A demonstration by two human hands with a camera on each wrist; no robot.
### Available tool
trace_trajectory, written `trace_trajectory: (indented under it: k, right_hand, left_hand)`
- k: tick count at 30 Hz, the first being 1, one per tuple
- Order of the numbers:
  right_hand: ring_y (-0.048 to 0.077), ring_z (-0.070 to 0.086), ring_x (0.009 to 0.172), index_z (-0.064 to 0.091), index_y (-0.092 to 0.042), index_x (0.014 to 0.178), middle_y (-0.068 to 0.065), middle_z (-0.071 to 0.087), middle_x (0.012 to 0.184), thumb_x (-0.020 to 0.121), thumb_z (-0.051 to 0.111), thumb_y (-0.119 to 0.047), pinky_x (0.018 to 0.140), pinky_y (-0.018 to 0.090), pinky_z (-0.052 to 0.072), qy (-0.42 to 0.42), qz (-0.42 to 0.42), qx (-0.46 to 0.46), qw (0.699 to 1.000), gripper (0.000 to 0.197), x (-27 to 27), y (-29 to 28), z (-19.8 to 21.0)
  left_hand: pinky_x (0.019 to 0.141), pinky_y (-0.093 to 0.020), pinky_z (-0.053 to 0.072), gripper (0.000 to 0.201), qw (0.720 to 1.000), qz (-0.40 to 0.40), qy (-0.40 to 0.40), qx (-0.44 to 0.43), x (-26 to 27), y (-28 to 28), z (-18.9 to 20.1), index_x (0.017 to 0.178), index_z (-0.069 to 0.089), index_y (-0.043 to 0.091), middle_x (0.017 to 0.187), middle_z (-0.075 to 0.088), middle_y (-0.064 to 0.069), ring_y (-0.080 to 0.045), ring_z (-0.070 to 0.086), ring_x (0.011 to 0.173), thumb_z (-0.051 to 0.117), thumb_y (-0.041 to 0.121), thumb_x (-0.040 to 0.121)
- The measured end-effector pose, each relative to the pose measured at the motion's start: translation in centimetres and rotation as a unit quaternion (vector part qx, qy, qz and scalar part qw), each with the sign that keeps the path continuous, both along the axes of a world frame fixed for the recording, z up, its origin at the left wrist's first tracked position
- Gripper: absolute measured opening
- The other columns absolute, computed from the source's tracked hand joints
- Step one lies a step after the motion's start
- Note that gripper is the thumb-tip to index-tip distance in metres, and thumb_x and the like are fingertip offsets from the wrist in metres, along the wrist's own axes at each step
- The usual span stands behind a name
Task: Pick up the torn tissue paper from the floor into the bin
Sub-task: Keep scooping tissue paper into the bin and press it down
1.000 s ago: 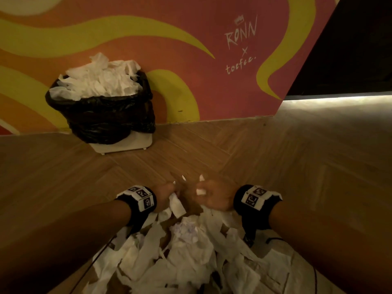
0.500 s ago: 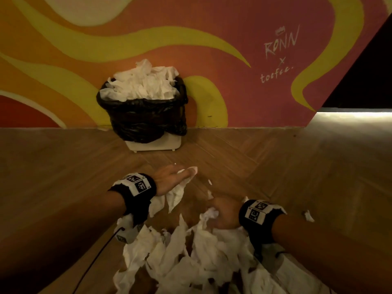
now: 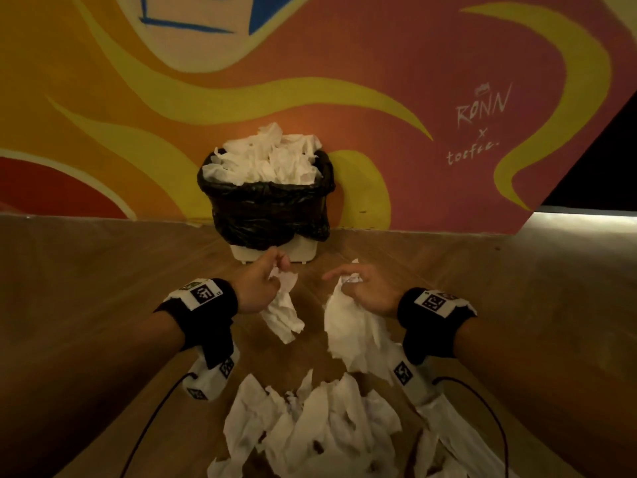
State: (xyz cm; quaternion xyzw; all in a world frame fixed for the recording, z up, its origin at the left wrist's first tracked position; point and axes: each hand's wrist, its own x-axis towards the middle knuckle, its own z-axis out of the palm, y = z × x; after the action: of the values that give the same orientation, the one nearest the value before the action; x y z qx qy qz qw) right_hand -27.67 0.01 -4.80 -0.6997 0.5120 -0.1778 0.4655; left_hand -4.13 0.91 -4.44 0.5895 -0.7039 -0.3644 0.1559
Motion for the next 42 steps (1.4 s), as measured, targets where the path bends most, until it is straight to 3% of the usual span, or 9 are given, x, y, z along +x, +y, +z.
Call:
trace_trajectory:
  k: [9, 14, 17, 20, 25, 28, 33, 38, 42]
  right_hand:
    - [0.015, 0.056, 0.077, 0.067, -0.002, 0.095, 0.012, 0.067, 0.091, 0.077, 0.077, -0.025, 0.069, 0.031, 0.048, 0.265, 0.194, -0.073, 0.942, 0.031, 2.7, -1.5, 4.3]
    - [0.012, 0.051, 0.062, 0.059, -0.016, 0.069, -0.002, 0.057, 0.068, 0.086, 0.067, -0.027, 0.064, 0.031, 0.041, 0.284, 0.176, -0.118, 0.935, 0.021, 3.0, -3.2, 5.5]
    - [0.023, 0.056, 0.073, 0.064, 0.002, 0.090, 0.017, 0.065, 0.086, 0.091, 0.057, -0.023, 0.062, 0.029, 0.042, 0.246, 0.122, -0.122, 0.954, 0.025, 3.1, -4.7, 7.3]
    - [0.014, 0.049, 0.067, 0.054, -0.015, 0.075, 0.001, 0.056, 0.075, 0.093, 0.054, -0.016, 0.061, 0.027, 0.037, 0.162, 0.054, -0.165, 0.971, 0.018, 3.6, -6.4, 9.4]
    - [0.009, 0.053, 0.072, 0.059, -0.015, 0.101, -0.005, 0.056, 0.089, 0.089, 0.048, 0.000, 0.059, 0.017, 0.045, -0.018, -0.080, -0.230, 0.970, 0.022, 6.1, -10.6, 12.1]
    - [0.022, 0.056, 0.086, 0.052, -0.039, 0.085, -0.006, 0.055, 0.086, 0.086, 0.051, -0.011, 0.086, 0.046, 0.052, -0.089, -0.162, -0.237, 0.954, 0.028, 8.4, -12.9, 13.1]
    - [0.019, 0.039, 0.053, 0.038, -0.027, 0.066, -0.010, 0.040, 0.056, 0.075, 0.050, -0.025, 0.059, 0.039, 0.040, -0.231, -0.257, -0.186, 0.920, 0.015, 11.6, -14.4, 13.4]
    - [0.033, 0.023, 0.134, 0.036, -0.020, 0.133, 0.017, 0.030, 0.144, 0.094, 0.030, -0.034, 0.108, 0.047, 0.024, -0.014, -0.209, -0.113, 0.971, 0.042, 12.7, -15.8, 10.5]
    - [0.043, 0.009, 0.143, 0.006, -0.017, 0.152, 0.029, 0.011, 0.154, 0.096, 0.036, -0.016, 0.113, 0.047, 0.023, 0.213, -0.082, -0.119, 0.966, 0.064, 12.2, -16.4, 8.7]
  left_hand:
    - [0.061, -0.036, 0.039, 0.029, 0.993, 0.089, 0.069, -0.038, 1.8, -2.3, 2.6, 0.072, 0.053, 0.020, 0.071, 0.052, -0.006, -0.023, 0.046, 0.060, 0.039, 0.014, 0.097]
    - [0.058, -0.041, 0.038, 0.027, 0.991, 0.054, 0.109, -0.055, 2.6, -3.5, 5.5, 0.087, 0.043, 0.023, 0.081, 0.048, -0.009, -0.023, 0.043, 0.063, 0.064, 0.036, 0.075]
    - [0.049, -0.039, 0.024, 0.044, 0.982, 0.004, 0.171, -0.075, 3.7, -5.1, 7.5, 0.096, 0.034, 0.020, 0.075, 0.032, -0.008, -0.022, 0.026, 0.055, 0.066, 0.006, 0.069]
    - [0.046, -0.039, 0.015, 0.051, 0.970, 0.046, 0.206, -0.121, 4.9, -7.1, 9.5, 0.098, 0.032, 0.021, 0.063, 0.027, -0.004, -0.019, 0.022, 0.048, 0.050, -0.020, 0.074]
    - [0.047, -0.034, 0.017, 0.042, 0.939, 0.162, 0.214, -0.217, 5.7, -9.9, 11.6, 0.092, 0.033, 0.018, 0.065, 0.027, -0.003, -0.016, 0.020, 0.045, 0.039, -0.019, 0.076]
    - [0.054, -0.035, 0.022, 0.046, 0.921, 0.203, 0.223, -0.245, 6.3, -11.8, 12.1, 0.084, 0.032, 0.028, 0.079, 0.030, -0.004, -0.018, 0.022, 0.055, 0.037, -0.017, 0.074]
    - [0.053, -0.032, 0.028, 0.039, 0.921, 0.271, 0.158, -0.234, 7.1, -14.8, 11.0, 0.099, 0.032, 0.020, 0.116, 0.038, -0.023, -0.031, 0.039, 0.073, 0.041, -0.013, 0.079]
    - [0.075, -0.038, 0.039, 0.024, 0.961, 0.229, 0.086, -0.129, 7.3, -15.5, 7.6, 0.112, 0.043, 0.013, 0.126, 0.036, -0.016, -0.037, 0.044, 0.106, 0.040, 0.020, 0.089]
    - [0.111, -0.049, 0.027, 0.054, 0.991, 0.110, -0.066, -0.045, 7.9, -15.8, 6.7, 0.144, 0.034, 0.015, 0.153, 0.024, -0.020, -0.039, 0.022, 0.139, 0.025, 0.034, 0.095]
